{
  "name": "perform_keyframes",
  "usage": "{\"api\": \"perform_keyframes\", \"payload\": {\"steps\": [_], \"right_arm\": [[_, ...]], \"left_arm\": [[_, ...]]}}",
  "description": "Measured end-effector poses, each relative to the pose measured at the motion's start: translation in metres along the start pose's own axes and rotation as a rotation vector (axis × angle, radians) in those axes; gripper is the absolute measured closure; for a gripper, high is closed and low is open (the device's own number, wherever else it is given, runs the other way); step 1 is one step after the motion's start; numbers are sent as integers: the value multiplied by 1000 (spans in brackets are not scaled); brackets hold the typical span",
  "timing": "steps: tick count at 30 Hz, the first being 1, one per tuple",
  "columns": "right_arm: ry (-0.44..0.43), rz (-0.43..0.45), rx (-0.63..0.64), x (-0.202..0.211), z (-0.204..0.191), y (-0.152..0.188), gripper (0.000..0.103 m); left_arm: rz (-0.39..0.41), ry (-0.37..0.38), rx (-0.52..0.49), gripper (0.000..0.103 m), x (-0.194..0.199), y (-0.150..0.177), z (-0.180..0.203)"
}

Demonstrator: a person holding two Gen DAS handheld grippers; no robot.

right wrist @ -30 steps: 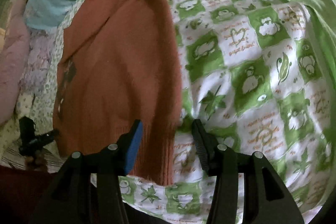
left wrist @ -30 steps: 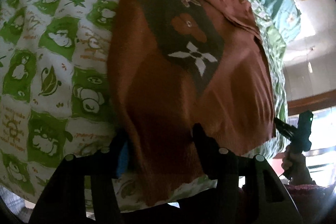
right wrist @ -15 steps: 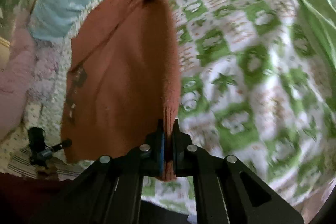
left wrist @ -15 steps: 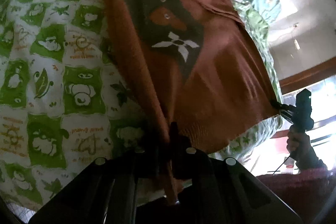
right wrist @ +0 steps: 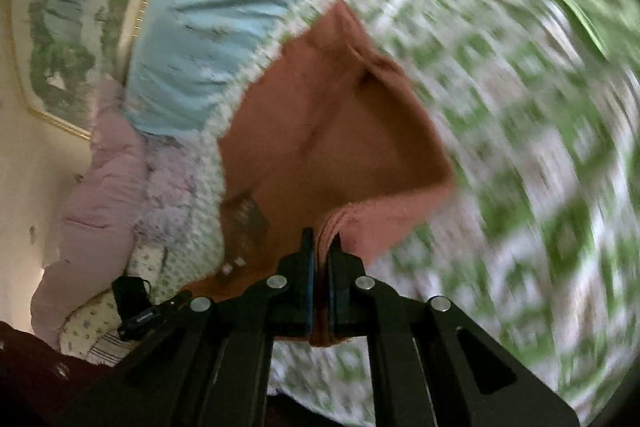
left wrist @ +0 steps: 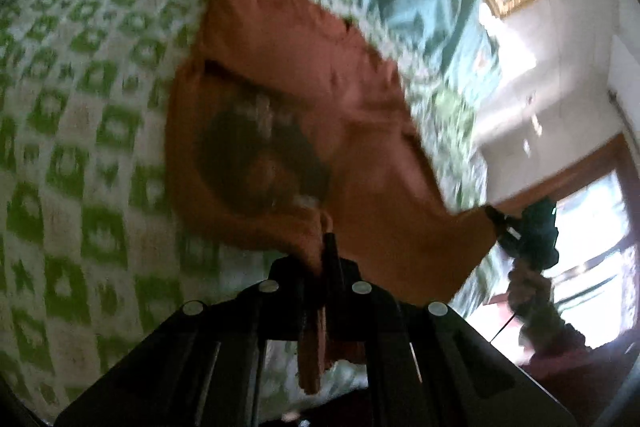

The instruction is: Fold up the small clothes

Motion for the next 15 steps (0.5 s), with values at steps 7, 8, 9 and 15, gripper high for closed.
{"api": "perform_keyframes", "payload": {"steps": [7,8,9,15], "right_arm": [[-64,118,58,-35,-30,-88,97],[-64,132,61,-42,-31,-102,97],[-59,144,64,-52,-32,-117,97],[0,156,94,-120,-28,-188,97]], "left_arm": [[174,6,44,99,-16,-103,-12],[198,2,44,100,-20,-117,-12],[222,-3,40,100,-25,-132,-13],[263,-67,20,100,-76,-202,-26]]}}
Point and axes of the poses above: each gripper's, at about its wrist camera, not at the fingertips, and x roughly against the way its jaws point, z to its right, y to its underside, the point moved 6 cm from there along -x, roughly the way its jaws point, and after that the axes turned 4 degrees about z, right-handed, at the moved point
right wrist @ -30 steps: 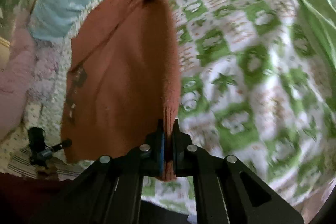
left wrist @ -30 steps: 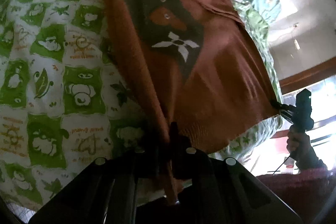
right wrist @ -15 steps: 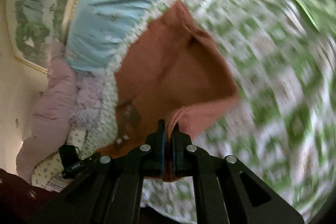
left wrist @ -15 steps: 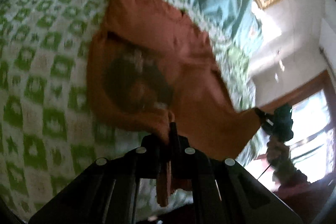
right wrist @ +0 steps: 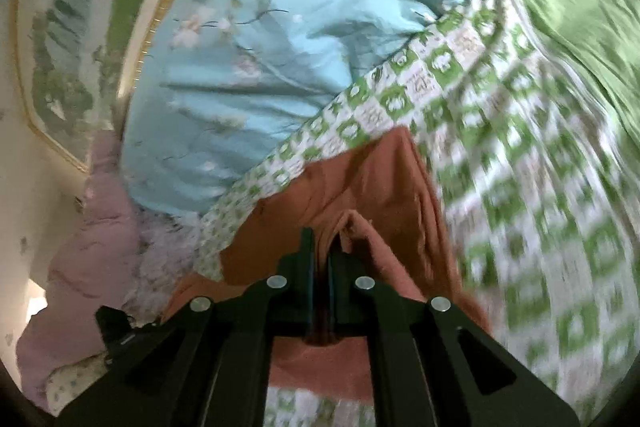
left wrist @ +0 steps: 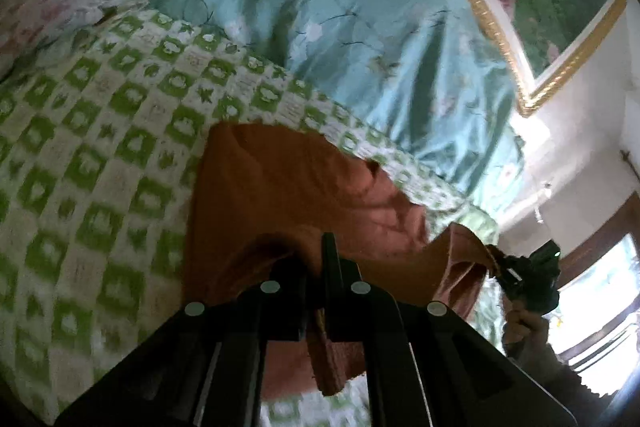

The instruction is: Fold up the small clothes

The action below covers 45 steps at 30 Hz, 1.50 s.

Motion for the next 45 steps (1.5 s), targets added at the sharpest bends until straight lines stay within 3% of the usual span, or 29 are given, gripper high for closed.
{"api": "perform_keyframes", "payload": {"steps": [4,9,20,22,24,26,29,31,32,35,36,39,42,45], "right_arm": [[72,-17,42,-44,12,-22,97],[88,-14,16,-77,31,-43,97],[177,-110,1,-137,68,-41,94],[170,-119,-10,-134,69,-42,91],[171,-115,-6,-123,68,-44,78],[182,-85,2,-106,67,-47,56],[200,-21,15,-77,63,-50,54],[160,-21,40,-67,50,-43,54],[128,-45,65,-69,40,-34,54],[64,-275,223,-102,7,20,54],[73,-368,309,-118,-3,44,54],[126,-513,467,-150,-8,77,54],[166,-499,549,-168,-8,67,57],[218,-364,526,-172,-4,21,57]], "left_arm": [[-9,-45,-4,100,-38,-15,-13],[8,-82,2,100,-68,-35,-29],[-77,-184,66,98,-128,-32,-75],[-83,-178,71,88,-124,-31,-72],[-89,-166,68,61,-113,-29,-67],[-82,-169,40,50,-95,-24,-57],[-113,-131,-8,50,-79,-7,-35],[-156,-68,-42,50,-80,13,-12],[-191,-38,-53,50,-86,23,-2],[-324,-6,-118,50,-122,60,22],[-374,-31,-156,50,-138,72,26],[-429,-70,-240,51,-165,78,30],[-408,-99,-273,54,-175,51,27],[-319,-181,-289,54,-174,5,9]]}}
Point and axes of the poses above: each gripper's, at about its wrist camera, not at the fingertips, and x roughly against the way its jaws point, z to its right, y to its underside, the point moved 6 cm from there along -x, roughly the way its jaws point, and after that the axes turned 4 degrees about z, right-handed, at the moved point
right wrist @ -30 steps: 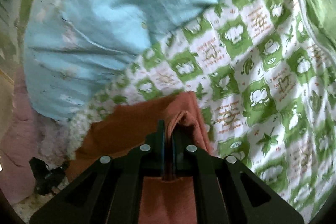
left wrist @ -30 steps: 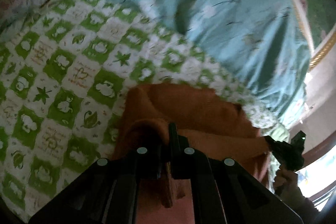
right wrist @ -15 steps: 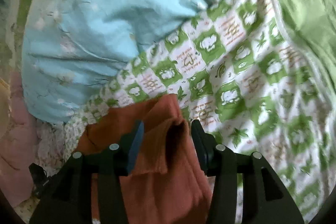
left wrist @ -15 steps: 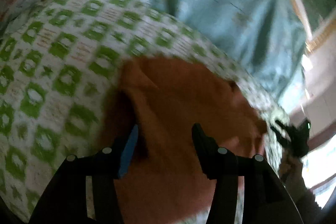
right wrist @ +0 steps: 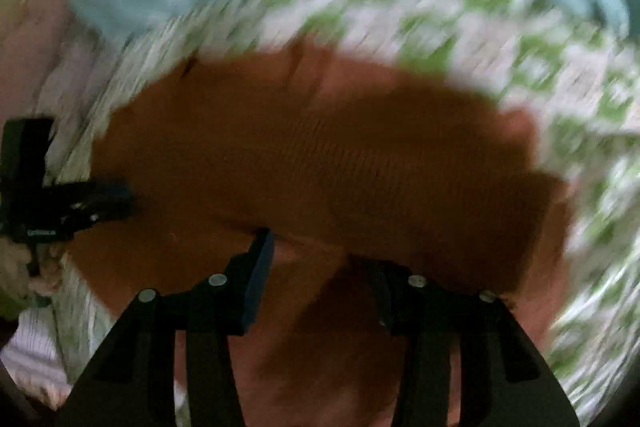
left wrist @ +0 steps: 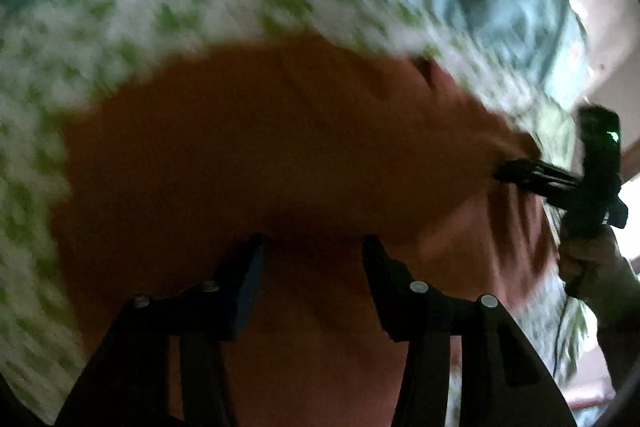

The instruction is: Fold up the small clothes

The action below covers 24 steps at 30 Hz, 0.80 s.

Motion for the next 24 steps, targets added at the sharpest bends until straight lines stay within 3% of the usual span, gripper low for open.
{"api": "perform_keyframes", "payload": {"steps": [4,6,10,14,17,19,24], "right_arm": [[77,167,-163,25,47,-38,57],[97,229,-249,37,71,-46,57],[108,240,-298,43,86,-41,57],[97,256,-312,56,87,-28,57],[78,266,-311,56,75,-28,57],[75,264,-300,59,71,-33,57],[41,265,-287,65,61,-38,55]], "left_arm": [[135,-73,88,53,25,-51,-38],[210,-147,133,47,38,-69,-57],[268,-217,228,46,50,-81,-89],[308,-297,295,46,68,-70,-108],[337,-218,335,46,90,-58,-103],[328,-157,300,46,99,-50,-81],[152,4,212,44,79,3,-29]]}}
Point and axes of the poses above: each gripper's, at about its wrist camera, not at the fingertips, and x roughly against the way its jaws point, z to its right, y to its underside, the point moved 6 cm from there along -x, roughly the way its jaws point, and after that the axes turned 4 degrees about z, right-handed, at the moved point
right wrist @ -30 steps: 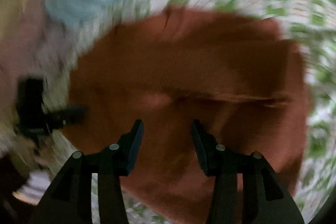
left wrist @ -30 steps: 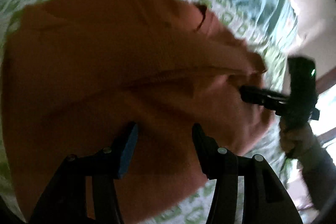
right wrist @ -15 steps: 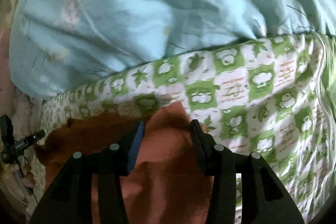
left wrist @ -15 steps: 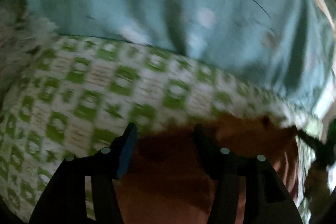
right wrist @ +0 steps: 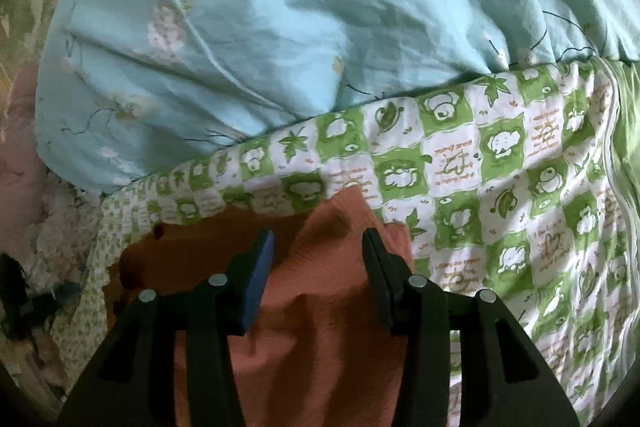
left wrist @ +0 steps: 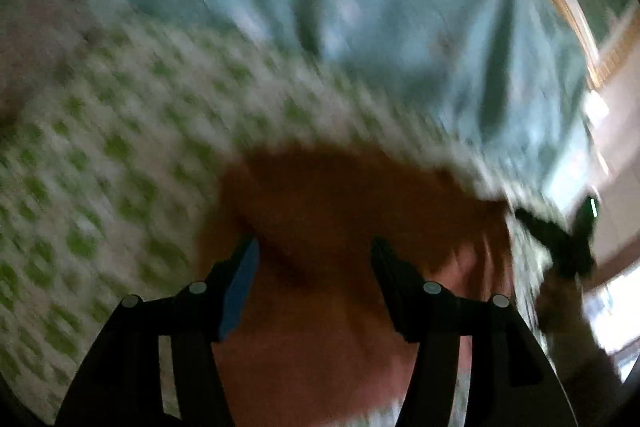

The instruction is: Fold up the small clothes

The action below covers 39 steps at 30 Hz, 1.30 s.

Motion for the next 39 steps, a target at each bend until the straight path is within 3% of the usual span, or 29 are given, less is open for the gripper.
{"api": "perform_keyframes", "payload": {"steps": [3,6,9,13,18,20,22,25,29,39], "right_arm": [[-30,-20,-1,6,-3,8,55],[-107,-55,7,11,-15,22,55],[-201,-188,85,-1,-34,47,55],[-146,-293,183,-32,-35,67,55],[-8,-104,90,-43,-9,12,55],[54,-40,36,-41,4,-7,55],[87,0,-34,-35,14,-19,55],[68,19,-69,-19,12,-19,55],[41,11,-72,6,-4,1,55],[10,-89,-95,55,-48,90,55]], "left_arm": [[-136,10,-73,44,-33,43,13],[-214,8,-78,44,-72,57,13],[-194,27,-109,44,-88,41,20],[-107,6,-121,44,-95,-12,20],[51,-63,-39,43,-91,-84,2],[91,-143,-10,42,-87,-100,-14],[111,-157,36,42,-79,-104,-28],[120,-141,83,41,-61,-93,-39],[109,-127,90,36,-31,-54,-38],[-29,9,154,34,23,68,-21]]}}
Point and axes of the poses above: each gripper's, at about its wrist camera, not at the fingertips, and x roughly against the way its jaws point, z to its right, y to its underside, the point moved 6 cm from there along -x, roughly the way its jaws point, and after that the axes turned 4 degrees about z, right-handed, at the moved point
